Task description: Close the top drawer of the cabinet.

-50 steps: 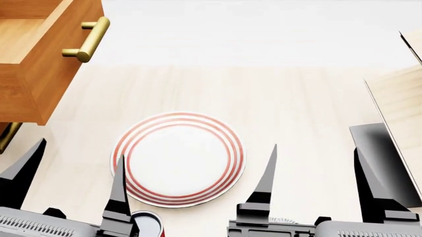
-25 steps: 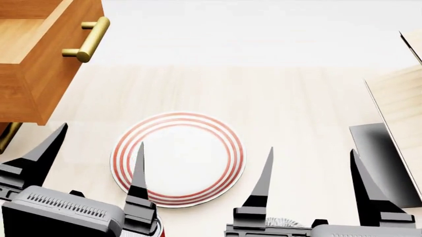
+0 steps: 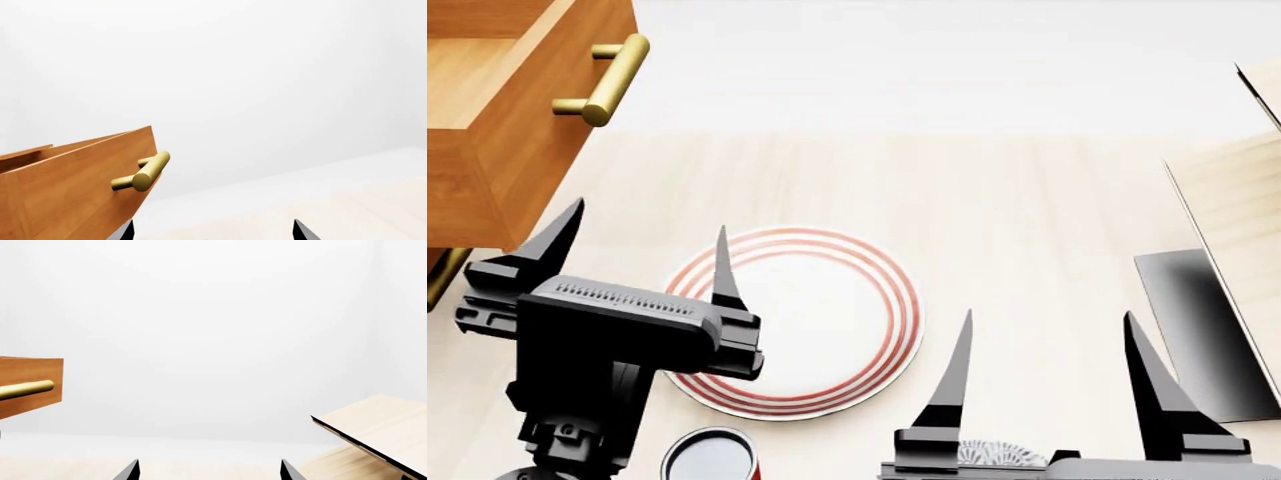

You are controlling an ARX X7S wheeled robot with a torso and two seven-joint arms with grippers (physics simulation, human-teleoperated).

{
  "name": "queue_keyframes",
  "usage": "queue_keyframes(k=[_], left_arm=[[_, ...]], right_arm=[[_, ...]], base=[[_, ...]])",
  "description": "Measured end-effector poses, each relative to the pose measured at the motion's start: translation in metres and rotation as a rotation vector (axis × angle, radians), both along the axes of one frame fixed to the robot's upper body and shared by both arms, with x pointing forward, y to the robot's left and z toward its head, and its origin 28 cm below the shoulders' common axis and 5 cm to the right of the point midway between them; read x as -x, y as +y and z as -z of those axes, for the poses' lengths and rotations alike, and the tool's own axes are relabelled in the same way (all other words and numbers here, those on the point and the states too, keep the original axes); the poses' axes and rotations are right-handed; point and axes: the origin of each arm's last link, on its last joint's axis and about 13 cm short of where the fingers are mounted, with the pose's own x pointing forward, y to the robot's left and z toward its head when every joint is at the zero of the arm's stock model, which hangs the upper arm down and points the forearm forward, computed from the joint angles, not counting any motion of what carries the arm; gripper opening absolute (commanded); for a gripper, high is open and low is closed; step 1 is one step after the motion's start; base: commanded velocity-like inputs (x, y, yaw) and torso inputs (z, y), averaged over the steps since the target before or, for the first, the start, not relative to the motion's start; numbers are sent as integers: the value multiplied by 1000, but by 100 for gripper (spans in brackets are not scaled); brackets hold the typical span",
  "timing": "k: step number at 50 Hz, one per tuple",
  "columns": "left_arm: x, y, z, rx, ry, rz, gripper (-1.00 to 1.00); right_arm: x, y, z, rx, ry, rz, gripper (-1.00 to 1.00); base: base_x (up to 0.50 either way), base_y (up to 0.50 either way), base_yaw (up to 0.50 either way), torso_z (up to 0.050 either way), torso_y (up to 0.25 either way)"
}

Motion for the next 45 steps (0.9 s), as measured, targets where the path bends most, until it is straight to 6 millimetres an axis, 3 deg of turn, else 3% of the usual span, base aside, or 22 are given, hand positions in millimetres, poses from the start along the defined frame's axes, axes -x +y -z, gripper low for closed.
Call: queue_keyframes(k=[15, 45], left_arm=[[-24, 13, -3, 109, 25, -105, 100], [-51, 34, -9, 189, 37, -212, 100]], right_arm=[[0, 1, 1, 5, 4, -8, 100], [2, 1, 5, 9, 4, -23, 100]], base=[[0, 0, 0, 0, 0], [0, 0, 0, 0, 0]])
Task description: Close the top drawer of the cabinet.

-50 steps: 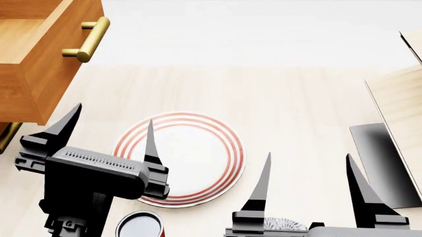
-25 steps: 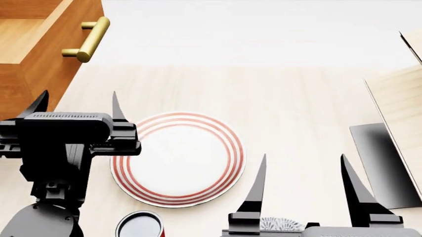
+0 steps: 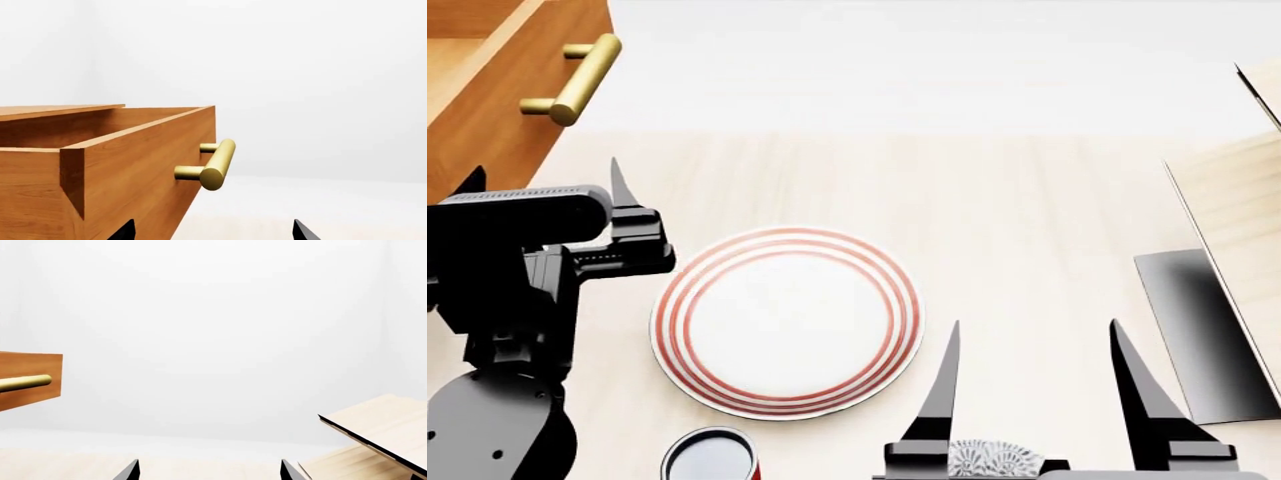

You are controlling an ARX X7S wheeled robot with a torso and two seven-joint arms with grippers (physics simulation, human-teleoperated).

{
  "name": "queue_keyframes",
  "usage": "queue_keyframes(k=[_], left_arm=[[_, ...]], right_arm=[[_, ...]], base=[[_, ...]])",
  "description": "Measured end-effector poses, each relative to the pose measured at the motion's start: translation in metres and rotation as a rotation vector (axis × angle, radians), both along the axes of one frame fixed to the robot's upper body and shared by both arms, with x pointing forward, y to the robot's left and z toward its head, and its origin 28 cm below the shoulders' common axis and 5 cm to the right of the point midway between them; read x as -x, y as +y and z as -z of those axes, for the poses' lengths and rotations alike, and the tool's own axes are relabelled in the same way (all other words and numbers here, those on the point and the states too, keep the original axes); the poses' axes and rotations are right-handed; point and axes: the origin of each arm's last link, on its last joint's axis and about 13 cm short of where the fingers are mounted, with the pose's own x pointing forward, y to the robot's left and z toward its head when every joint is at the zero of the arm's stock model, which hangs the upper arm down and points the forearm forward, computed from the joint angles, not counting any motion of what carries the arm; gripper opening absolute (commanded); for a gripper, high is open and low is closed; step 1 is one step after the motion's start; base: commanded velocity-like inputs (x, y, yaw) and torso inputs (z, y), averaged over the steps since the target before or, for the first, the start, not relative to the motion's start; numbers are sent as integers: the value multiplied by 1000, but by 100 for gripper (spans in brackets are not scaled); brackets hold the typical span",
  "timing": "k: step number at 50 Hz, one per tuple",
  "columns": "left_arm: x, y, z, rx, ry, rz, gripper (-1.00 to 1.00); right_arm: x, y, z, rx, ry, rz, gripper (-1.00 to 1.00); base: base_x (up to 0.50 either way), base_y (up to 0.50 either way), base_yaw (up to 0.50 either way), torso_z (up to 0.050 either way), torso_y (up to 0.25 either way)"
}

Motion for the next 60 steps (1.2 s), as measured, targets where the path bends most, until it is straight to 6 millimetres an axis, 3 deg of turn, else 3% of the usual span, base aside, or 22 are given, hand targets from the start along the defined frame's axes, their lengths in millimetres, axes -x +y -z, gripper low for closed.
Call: queue_keyframes(k=[22, 60], left_arm=[[-32, 38, -12, 62, 14, -157, 100], [-51, 71, -18, 111, 21, -300, 100]], right_arm=[[-1, 1, 2, -3, 6, -9, 100], [-3, 2, 5, -3, 12, -21, 100]], base=[[0, 0, 0, 0, 0], [0, 0, 0, 0, 0]])
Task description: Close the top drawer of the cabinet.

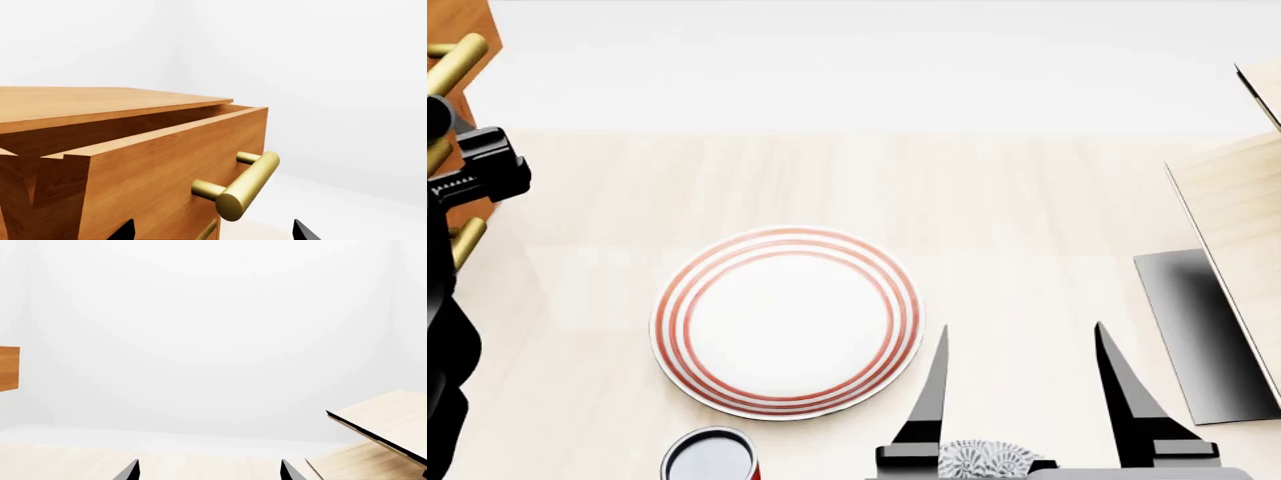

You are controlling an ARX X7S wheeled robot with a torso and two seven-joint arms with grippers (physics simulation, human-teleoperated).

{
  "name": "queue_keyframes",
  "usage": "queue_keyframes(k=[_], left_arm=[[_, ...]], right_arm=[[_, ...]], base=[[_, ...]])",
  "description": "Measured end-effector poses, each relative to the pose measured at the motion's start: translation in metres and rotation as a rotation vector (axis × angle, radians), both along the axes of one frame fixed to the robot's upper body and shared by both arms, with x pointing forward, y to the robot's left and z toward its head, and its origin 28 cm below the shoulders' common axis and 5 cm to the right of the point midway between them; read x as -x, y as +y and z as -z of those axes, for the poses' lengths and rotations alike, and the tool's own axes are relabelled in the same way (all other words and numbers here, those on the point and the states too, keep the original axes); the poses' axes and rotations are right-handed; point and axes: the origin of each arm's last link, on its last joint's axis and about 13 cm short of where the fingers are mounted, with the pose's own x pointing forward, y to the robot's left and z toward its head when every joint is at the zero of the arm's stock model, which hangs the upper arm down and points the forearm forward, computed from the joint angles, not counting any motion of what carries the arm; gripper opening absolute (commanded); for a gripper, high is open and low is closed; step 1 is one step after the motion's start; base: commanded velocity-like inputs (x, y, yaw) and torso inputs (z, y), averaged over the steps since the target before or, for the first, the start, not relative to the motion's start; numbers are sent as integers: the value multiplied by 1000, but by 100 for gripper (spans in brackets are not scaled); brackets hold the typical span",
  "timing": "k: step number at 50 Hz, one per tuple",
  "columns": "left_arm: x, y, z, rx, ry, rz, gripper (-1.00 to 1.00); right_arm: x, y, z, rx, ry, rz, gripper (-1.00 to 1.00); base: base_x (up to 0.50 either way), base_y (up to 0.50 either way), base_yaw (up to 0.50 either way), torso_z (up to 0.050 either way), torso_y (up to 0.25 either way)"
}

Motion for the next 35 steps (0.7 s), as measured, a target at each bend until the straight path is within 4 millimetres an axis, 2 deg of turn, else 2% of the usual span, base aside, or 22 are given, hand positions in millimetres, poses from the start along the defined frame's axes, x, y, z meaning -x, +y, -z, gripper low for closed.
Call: queue_keyframes(k=[35], left_arm=[[-19, 24, -1, 46, 21, -132, 100]], right_arm=[[0, 1, 1, 2, 1, -6, 100]], base=[[0, 0, 0, 0, 0]])
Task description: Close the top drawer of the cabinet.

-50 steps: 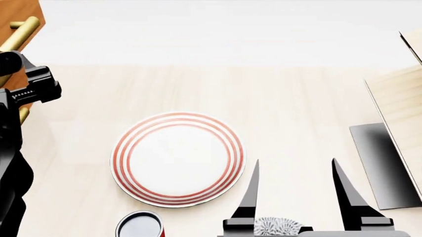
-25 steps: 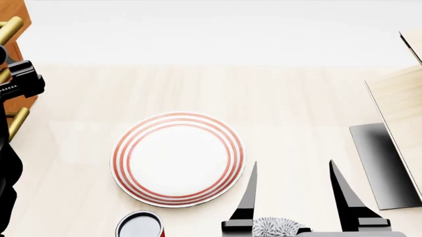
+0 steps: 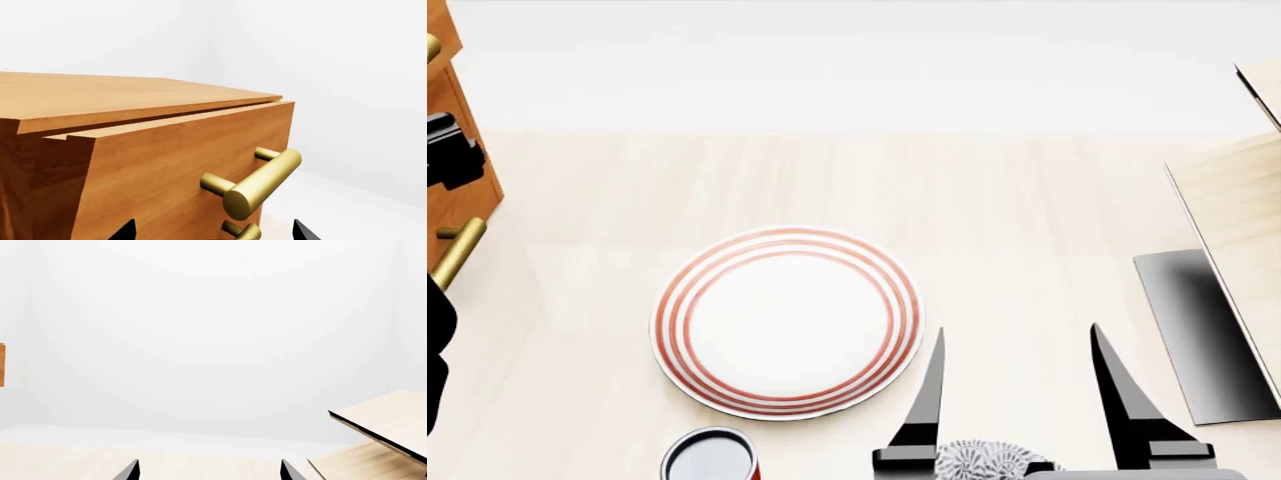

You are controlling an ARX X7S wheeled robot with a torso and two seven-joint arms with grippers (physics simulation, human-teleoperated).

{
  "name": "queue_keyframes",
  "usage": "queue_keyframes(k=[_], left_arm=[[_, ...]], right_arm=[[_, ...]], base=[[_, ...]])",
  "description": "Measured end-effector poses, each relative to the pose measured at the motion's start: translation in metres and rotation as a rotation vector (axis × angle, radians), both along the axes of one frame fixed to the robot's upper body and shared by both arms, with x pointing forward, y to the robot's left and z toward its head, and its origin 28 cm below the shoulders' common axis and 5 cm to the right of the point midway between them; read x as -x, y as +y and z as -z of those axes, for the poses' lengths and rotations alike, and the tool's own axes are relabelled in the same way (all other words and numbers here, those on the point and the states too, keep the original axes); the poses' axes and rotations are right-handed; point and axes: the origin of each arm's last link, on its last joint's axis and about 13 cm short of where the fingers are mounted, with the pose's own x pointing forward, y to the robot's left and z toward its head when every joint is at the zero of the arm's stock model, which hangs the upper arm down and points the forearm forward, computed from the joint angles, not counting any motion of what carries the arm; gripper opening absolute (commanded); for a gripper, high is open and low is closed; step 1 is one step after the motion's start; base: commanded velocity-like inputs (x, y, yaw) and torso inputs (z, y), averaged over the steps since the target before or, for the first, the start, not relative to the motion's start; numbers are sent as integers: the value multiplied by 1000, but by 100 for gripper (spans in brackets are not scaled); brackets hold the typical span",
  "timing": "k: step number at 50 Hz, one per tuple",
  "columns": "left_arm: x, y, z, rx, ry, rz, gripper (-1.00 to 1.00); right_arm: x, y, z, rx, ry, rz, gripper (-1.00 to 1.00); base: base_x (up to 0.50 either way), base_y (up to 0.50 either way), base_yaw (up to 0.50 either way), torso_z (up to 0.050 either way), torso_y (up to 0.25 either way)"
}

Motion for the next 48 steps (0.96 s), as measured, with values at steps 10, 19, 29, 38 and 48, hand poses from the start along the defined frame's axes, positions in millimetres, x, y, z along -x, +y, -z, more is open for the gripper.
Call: queue_keyframes(k=[10, 19, 29, 38, 48], left_arm=[[-3, 7, -1, 47, 1, -47, 100], [-4, 13, -3, 96, 4, -77, 100], [-6, 14, -7, 126, 9, -95, 100], [-8, 13, -10, 144, 13, -104, 100], [-8, 13, -13, 163, 9, -105, 100]], right_arm=[[0, 0, -1, 1, -2, -1, 100], [0, 0, 0, 0, -2, -1, 100], [0, 0, 1, -3, 2, -2, 100], [0, 1, 2, -4, 4, -4, 100], [0, 1, 2, -4, 3, -5, 100]], base=[[0, 0, 0, 0, 0], [0, 0, 0, 0, 0], [2, 1, 1, 0, 0], [5, 5, 5, 0, 0], [4, 5, 6, 0, 0]])
